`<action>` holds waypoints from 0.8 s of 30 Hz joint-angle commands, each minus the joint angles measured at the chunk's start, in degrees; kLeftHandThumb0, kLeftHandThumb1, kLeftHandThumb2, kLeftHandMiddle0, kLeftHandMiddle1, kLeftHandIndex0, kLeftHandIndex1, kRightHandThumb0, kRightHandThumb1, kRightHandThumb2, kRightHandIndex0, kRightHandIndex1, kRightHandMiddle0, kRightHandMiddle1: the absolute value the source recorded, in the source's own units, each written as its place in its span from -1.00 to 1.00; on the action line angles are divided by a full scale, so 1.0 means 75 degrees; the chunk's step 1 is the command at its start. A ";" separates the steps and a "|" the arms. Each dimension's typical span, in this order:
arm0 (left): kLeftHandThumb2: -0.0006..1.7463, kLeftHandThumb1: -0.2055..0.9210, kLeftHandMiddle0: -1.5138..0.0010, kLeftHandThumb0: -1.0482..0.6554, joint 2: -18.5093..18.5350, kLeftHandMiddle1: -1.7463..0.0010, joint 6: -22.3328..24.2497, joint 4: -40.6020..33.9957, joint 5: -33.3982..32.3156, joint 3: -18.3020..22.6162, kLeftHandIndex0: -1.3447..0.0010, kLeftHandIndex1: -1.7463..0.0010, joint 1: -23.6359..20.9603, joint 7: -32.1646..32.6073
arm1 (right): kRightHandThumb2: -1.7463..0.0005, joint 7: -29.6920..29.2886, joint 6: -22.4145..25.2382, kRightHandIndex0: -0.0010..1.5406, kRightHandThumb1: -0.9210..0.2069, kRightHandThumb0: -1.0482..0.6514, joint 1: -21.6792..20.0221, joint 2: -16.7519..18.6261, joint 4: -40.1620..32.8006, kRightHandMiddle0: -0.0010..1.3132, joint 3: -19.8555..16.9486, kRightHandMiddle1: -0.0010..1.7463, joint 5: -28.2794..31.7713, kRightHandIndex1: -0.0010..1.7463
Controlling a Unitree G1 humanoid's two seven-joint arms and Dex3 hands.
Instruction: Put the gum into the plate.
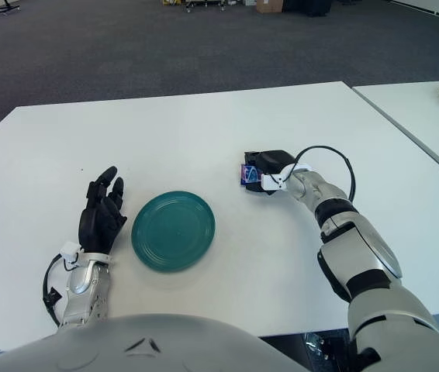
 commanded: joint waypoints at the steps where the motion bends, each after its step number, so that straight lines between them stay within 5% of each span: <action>1: 0.06 1.00 0.72 -0.79 -0.0288 1.00 0.0086 0.0538 -0.0071 0.0025 1.00 0.23 0.0435 -0.0001 | -0.10 0.0096 0.0124 0.25 -0.43 -0.24 -0.0256 0.0250 0.0027 -0.38 -0.0154 1.00 0.0112 1.00; 15: 0.09 1.00 0.71 -0.76 -0.0290 0.99 0.0279 0.0382 -0.0062 0.0068 1.00 0.25 0.0456 0.0025 | -0.09 -0.0679 -0.0149 0.18 -0.43 -0.24 -0.0748 0.0145 -0.1666 -0.39 -0.0702 1.00 -0.0035 1.00; 24: 0.08 1.00 0.72 -0.77 -0.0277 1.00 0.0249 0.0406 -0.0031 0.0079 1.00 0.25 0.0433 0.0013 | -0.11 -0.0245 0.0124 0.20 -0.42 -0.24 -0.0866 0.0102 -0.3125 -0.38 -0.0978 1.00 0.0038 1.00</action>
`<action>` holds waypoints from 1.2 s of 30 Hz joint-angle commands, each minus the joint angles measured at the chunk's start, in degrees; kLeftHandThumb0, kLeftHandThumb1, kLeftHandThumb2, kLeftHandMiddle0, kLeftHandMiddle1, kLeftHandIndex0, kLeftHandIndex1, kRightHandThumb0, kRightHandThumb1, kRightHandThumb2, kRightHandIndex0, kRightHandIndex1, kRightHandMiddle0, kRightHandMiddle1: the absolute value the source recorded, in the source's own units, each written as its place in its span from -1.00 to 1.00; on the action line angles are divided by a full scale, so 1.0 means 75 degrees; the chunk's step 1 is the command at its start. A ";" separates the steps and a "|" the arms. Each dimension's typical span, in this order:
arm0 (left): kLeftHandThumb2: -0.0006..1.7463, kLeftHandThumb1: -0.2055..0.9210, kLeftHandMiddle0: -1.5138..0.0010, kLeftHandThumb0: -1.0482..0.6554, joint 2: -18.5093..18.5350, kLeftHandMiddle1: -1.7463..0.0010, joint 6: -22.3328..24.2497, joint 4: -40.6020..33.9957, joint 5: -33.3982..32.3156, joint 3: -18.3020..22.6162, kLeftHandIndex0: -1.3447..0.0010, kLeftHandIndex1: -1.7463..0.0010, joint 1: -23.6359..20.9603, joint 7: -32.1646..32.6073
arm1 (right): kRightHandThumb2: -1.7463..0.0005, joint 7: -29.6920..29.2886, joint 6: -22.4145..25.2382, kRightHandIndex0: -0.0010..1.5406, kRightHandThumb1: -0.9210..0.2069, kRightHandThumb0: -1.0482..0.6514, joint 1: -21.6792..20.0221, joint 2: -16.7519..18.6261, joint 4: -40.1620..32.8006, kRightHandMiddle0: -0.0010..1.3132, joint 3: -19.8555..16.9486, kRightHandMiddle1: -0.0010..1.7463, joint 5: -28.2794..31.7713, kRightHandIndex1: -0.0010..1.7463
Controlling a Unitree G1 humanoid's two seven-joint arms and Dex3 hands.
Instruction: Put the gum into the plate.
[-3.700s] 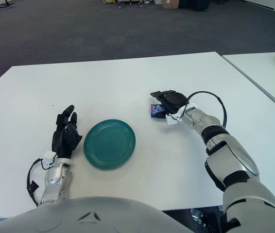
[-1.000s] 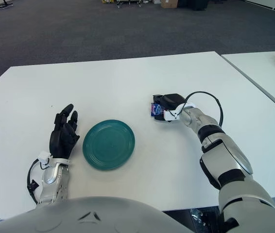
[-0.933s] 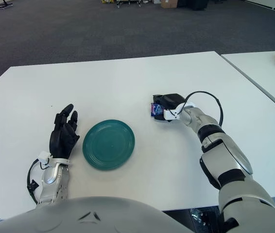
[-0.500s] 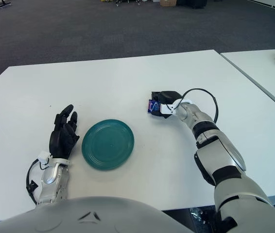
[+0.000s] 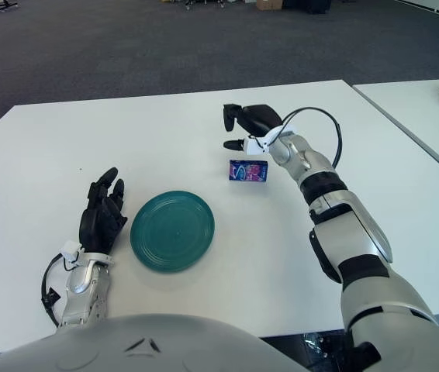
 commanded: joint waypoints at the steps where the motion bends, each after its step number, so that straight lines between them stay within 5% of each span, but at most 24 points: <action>1: 0.08 1.00 0.72 -0.77 -0.0282 1.00 -0.0010 0.0501 -0.0095 0.0052 1.00 0.27 0.0404 0.0002 | -0.12 0.0311 0.0209 0.21 -0.40 -0.24 -0.0079 -0.0022 -0.0665 -0.37 -0.0120 1.00 0.0029 1.00; 9: 0.08 1.00 0.72 -0.80 -0.0324 0.99 -0.0017 0.0557 -0.0184 0.0042 1.00 0.30 0.0368 -0.0064 | -0.18 0.1176 0.0746 0.24 -0.33 -0.25 0.0579 0.0182 -0.2561 -0.33 -0.0161 1.00 0.0152 1.00; 20: 0.07 1.00 0.69 -0.81 -0.0363 0.99 -0.0010 0.0635 -0.0361 0.0067 1.00 0.19 0.0316 -0.0141 | -0.23 0.1858 0.1001 0.27 -0.26 -0.27 0.1135 0.0376 -0.3753 -0.28 -0.0039 1.00 -0.0030 1.00; 31: 0.07 1.00 0.67 -0.78 -0.0350 0.98 -0.0092 0.0644 -0.0074 0.0038 1.00 0.14 0.0310 0.0031 | -0.24 0.2242 0.1054 0.32 -0.26 -0.27 0.1113 0.0221 -0.4071 -0.28 0.0031 1.00 -0.0449 1.00; 36: 0.08 1.00 0.68 -0.79 -0.0340 0.99 -0.0098 0.0611 0.0052 0.0024 1.00 0.17 0.0338 0.0098 | -0.23 0.2226 0.1102 0.32 -0.27 -0.27 0.0781 0.0247 -0.3326 -0.29 -0.0031 1.00 -0.0457 1.00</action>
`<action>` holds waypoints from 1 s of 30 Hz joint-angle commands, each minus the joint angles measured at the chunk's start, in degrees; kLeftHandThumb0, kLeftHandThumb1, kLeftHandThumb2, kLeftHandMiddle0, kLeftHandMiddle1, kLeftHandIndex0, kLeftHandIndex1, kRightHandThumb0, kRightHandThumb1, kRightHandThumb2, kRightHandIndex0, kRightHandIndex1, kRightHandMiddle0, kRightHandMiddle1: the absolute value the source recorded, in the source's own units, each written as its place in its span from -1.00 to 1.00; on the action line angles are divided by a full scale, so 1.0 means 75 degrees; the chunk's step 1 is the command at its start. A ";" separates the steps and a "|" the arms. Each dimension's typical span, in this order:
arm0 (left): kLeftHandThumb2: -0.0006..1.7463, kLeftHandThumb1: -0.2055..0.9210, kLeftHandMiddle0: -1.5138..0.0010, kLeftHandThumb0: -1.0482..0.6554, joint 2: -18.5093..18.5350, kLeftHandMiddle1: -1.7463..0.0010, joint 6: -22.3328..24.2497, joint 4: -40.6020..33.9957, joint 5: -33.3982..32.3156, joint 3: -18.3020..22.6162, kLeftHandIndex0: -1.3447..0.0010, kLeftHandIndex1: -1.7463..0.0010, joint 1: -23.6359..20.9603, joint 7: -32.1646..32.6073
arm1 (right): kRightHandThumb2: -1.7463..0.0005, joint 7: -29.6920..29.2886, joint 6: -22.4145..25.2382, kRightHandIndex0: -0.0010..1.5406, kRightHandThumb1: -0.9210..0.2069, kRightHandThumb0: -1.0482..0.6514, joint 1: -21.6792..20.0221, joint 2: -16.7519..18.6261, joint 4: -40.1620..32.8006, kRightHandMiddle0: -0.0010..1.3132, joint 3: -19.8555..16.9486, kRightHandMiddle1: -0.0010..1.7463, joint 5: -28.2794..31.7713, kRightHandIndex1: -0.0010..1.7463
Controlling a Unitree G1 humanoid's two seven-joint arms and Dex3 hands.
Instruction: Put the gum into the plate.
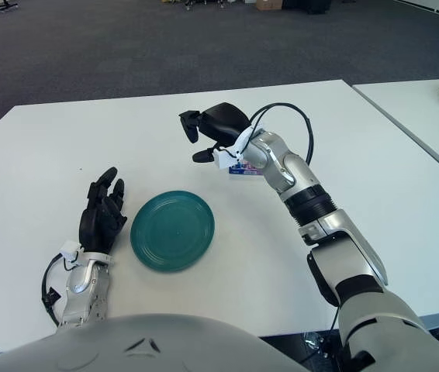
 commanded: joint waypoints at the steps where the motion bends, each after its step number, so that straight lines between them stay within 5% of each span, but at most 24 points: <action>1: 0.09 1.00 0.68 -0.79 -0.0339 0.99 -0.0094 0.0563 0.0004 0.0024 1.00 0.18 0.0372 0.0103 | -0.23 0.0011 0.0085 0.32 -0.27 -0.26 -0.0396 -0.0035 0.0490 -0.29 -0.0050 1.00 -0.0092 1.00; 12: 0.09 1.00 0.72 -0.82 -0.0326 1.00 -0.0069 0.0540 -0.0171 0.0044 1.00 0.26 0.0409 -0.0067 | -0.19 -0.0722 0.0013 0.17 -0.31 -0.26 -0.0817 0.0085 0.1830 -0.32 -0.0132 1.00 -0.0023 1.00; 18: 0.09 1.00 0.73 -0.83 -0.0313 1.00 -0.0075 0.0586 -0.0291 0.0066 1.00 0.29 0.0382 -0.0179 | 0.15 -0.1030 -0.0294 -0.15 -0.71 -0.22 -0.1373 -0.0033 0.2803 -0.54 0.0119 1.00 -0.0303 1.00; 21: 0.08 1.00 0.73 -0.83 -0.0318 1.00 -0.0051 0.0574 -0.0335 0.0074 1.00 0.28 0.0381 -0.0203 | 0.25 -0.1091 -0.0352 -0.66 -0.92 -0.62 -0.1575 -0.0113 0.3107 -0.88 0.0306 0.54 -0.0558 0.22; 30: 0.06 1.00 0.71 -0.84 -0.0326 0.99 0.0009 0.0552 -0.0410 0.0106 1.00 0.23 0.0384 -0.0240 | 0.18 -0.1063 -0.0185 -0.83 -1.00 -0.93 -0.1824 -0.0422 0.3341 -1.00 0.0747 -0.37 -0.1247 -0.81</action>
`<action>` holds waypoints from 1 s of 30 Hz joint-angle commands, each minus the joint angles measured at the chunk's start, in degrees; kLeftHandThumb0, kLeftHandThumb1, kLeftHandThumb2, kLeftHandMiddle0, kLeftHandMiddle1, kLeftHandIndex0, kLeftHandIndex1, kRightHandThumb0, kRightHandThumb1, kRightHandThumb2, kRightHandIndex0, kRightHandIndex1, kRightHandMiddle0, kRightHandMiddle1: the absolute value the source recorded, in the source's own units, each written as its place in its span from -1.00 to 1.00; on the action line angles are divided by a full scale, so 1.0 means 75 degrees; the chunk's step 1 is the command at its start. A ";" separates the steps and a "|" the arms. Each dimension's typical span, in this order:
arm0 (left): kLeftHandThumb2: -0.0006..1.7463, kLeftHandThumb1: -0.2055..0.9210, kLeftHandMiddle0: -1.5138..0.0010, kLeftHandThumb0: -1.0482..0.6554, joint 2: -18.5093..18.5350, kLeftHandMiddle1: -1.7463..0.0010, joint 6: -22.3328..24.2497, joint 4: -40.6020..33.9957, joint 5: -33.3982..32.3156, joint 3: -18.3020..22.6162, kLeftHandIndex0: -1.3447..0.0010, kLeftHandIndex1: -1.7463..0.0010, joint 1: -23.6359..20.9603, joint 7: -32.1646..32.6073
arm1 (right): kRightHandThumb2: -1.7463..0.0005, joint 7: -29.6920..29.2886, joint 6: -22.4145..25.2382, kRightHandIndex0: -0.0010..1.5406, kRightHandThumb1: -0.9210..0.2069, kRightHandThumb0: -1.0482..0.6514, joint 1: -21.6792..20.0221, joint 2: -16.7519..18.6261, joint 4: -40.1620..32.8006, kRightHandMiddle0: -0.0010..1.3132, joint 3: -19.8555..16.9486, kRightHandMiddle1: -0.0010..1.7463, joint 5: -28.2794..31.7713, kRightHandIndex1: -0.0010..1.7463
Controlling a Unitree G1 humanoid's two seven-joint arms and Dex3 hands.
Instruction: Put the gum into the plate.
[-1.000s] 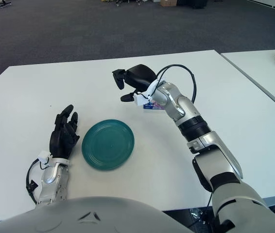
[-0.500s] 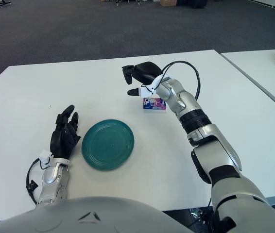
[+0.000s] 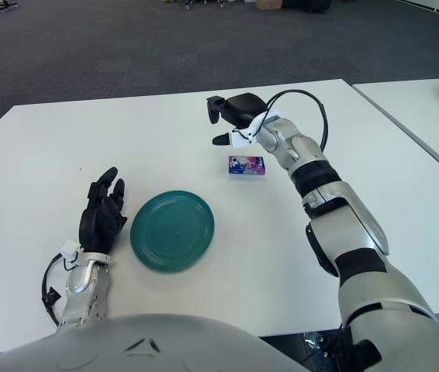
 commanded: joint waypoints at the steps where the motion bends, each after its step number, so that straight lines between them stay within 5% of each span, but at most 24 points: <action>1: 0.06 1.00 0.71 -0.84 -0.0325 0.99 0.0024 0.0554 -0.0233 0.0061 1.00 0.22 0.0384 -0.0084 | 0.18 -0.0005 0.0096 -0.84 -1.00 -0.94 -0.0193 -0.0135 0.0186 -1.00 0.0220 -0.40 -0.0301 -0.84; 18: 0.03 1.00 0.70 -0.86 -0.0345 0.99 0.0198 0.0575 -0.0570 0.0132 1.00 0.11 0.0392 -0.0293 | 0.04 -0.0285 0.0415 -1.00 -1.00 -1.00 -0.0470 0.0155 0.1830 -1.00 0.1084 -0.96 -0.0937 -1.00; 30: -0.01 1.00 0.69 -0.87 -0.0340 1.00 0.0294 0.0564 -0.0776 0.0201 0.95 -0.06 0.0426 -0.0488 | -0.02 -0.0234 0.0650 -1.00 -1.00 -1.00 -0.0405 0.0331 0.2429 -1.00 0.1637 -1.00 -0.1163 -1.00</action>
